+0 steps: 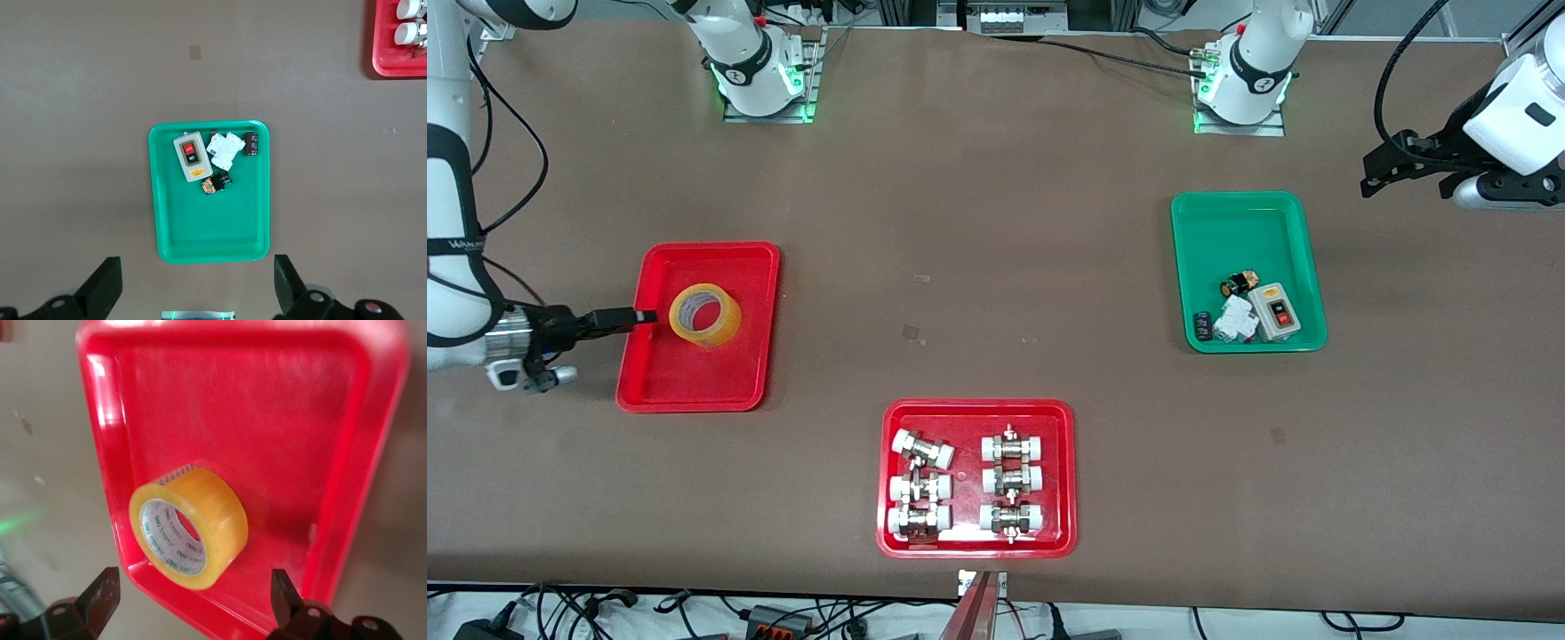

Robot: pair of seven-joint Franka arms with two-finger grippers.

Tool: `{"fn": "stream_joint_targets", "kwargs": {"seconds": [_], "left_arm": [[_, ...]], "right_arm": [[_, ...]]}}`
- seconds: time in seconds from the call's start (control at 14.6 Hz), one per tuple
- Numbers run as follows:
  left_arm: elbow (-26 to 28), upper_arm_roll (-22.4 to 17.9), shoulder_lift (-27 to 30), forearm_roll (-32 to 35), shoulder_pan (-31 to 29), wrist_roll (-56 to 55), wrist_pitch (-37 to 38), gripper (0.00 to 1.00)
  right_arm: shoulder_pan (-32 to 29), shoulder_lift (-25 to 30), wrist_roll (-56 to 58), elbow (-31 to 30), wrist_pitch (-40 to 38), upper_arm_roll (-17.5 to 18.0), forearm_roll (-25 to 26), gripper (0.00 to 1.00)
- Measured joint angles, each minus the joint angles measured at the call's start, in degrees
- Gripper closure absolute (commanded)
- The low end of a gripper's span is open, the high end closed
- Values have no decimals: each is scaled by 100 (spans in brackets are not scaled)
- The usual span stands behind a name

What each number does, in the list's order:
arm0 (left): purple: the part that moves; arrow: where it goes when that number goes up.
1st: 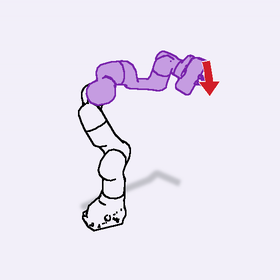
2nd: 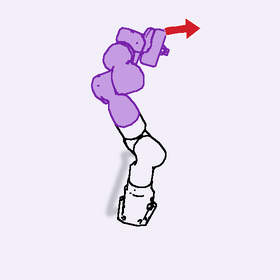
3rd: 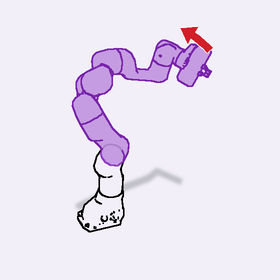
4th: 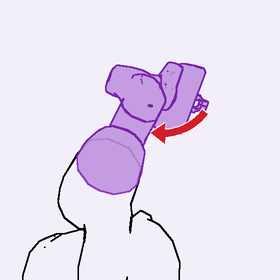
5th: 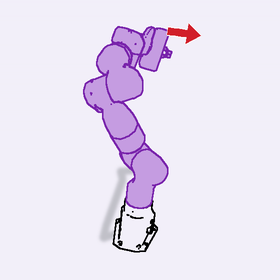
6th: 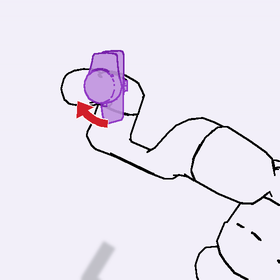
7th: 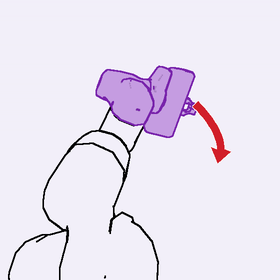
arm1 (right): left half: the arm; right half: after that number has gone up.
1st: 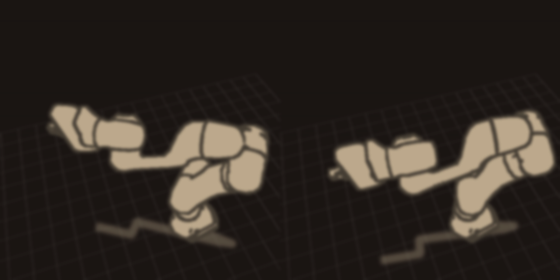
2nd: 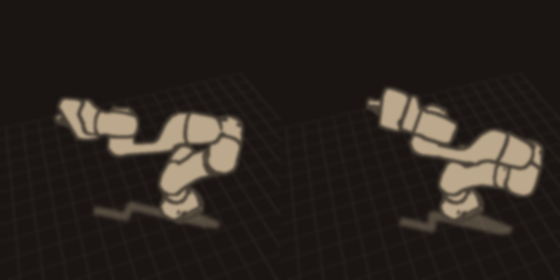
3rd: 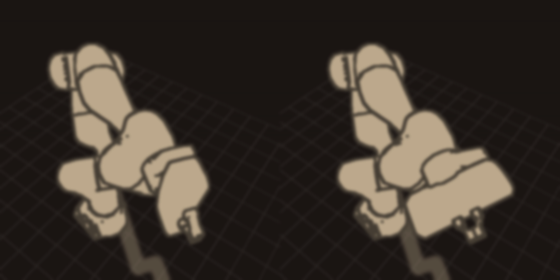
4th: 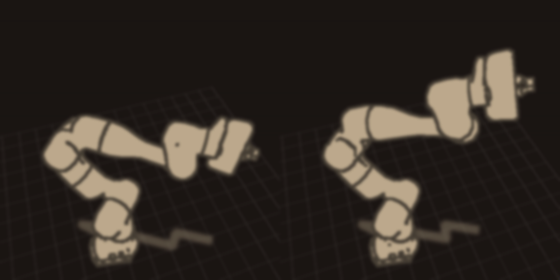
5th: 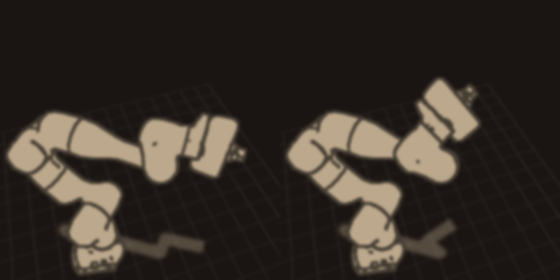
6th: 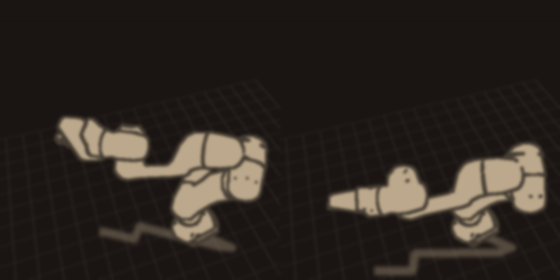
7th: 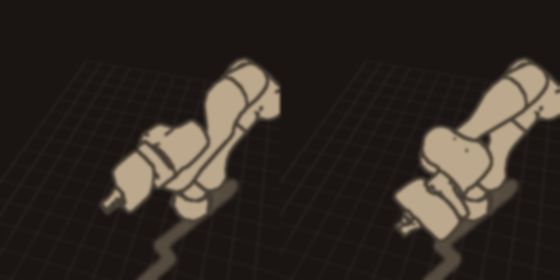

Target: Left arm passes tape to right arm into tray

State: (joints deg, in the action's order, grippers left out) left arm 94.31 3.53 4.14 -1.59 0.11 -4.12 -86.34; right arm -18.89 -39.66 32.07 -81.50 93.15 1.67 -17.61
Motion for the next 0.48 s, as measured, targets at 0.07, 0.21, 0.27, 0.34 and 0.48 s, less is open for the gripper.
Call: {"fn": "stream_joint_targets", "kwargs": {"seconds": [0.07, 0.21, 0.27, 0.34, 0.48], "left_arm": [[-7, 2, 0, 14, 1, 0, 0, 0], [-11, 7, 0, 170, 7, 0, 0, 0], [-13, 8, 0, 208, 7, 0, 0, 0], [-17, 8, 0, 219, 8, 0, 0, 0], [-26, 8, 0, 220, 8, 0, 0, 0]], "right_arm": [[133, 192, -266, 163, -14, 8, 256, 0], [479, 632, -935, 412, -170, 33, 832, 0], [675, 826, -1294, 503, -298, 38, 1065, 0], [865, 983, -1642, 588, -415, 42, 1261, 0], [1208, 1185, -2270, 756, -560, 50, 1484, 0]]}}
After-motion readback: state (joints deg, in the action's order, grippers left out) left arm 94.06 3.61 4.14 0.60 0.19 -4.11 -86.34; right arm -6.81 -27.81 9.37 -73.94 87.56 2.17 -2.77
